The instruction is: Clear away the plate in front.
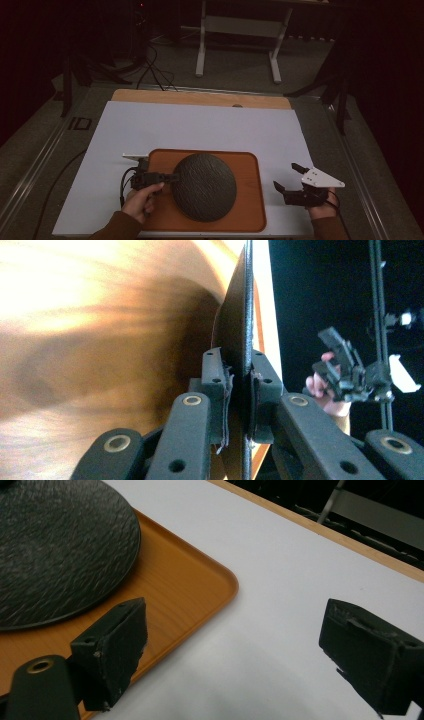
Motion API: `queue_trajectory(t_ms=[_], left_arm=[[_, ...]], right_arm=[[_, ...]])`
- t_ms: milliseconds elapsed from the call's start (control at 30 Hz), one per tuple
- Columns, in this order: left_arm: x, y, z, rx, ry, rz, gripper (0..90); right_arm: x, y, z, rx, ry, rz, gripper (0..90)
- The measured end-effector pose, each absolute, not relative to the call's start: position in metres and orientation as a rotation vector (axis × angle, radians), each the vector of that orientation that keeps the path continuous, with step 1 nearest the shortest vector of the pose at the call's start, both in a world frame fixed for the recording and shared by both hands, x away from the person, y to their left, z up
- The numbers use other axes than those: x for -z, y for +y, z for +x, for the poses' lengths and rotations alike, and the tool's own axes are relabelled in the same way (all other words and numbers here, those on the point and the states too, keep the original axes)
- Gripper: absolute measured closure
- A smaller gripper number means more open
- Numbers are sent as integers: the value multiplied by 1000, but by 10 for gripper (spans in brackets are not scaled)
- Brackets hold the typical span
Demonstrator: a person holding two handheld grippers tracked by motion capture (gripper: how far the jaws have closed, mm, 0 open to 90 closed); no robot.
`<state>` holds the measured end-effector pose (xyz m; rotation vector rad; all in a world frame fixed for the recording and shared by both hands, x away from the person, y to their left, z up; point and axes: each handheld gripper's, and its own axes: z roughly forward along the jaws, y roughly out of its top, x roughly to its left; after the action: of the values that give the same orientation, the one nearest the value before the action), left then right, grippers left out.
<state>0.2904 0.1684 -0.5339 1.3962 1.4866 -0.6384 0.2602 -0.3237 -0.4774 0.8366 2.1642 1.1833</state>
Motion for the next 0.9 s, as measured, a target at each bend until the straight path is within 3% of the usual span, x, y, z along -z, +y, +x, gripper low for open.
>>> queue_trajectory(t_ms=[100,433,600,700,900], left_arm=[[538,168,292,619,1513,1435,859],[544,173,299,572,1552,1437,850],[544,173,300,521,1571,1470,819],[536,165,302,393,1556,1600,778],[537,162,303,360,1570,1637,753]], right_arm=[[478,-323,260,-1179,2167,836,116],[478,-322,260,-1167,2181,820,116],[478,-321,260,-1159,2190,811,116],[479,-320,260,-1156,2193,809,116],[479,-319,260,-1142,2203,802,116]])
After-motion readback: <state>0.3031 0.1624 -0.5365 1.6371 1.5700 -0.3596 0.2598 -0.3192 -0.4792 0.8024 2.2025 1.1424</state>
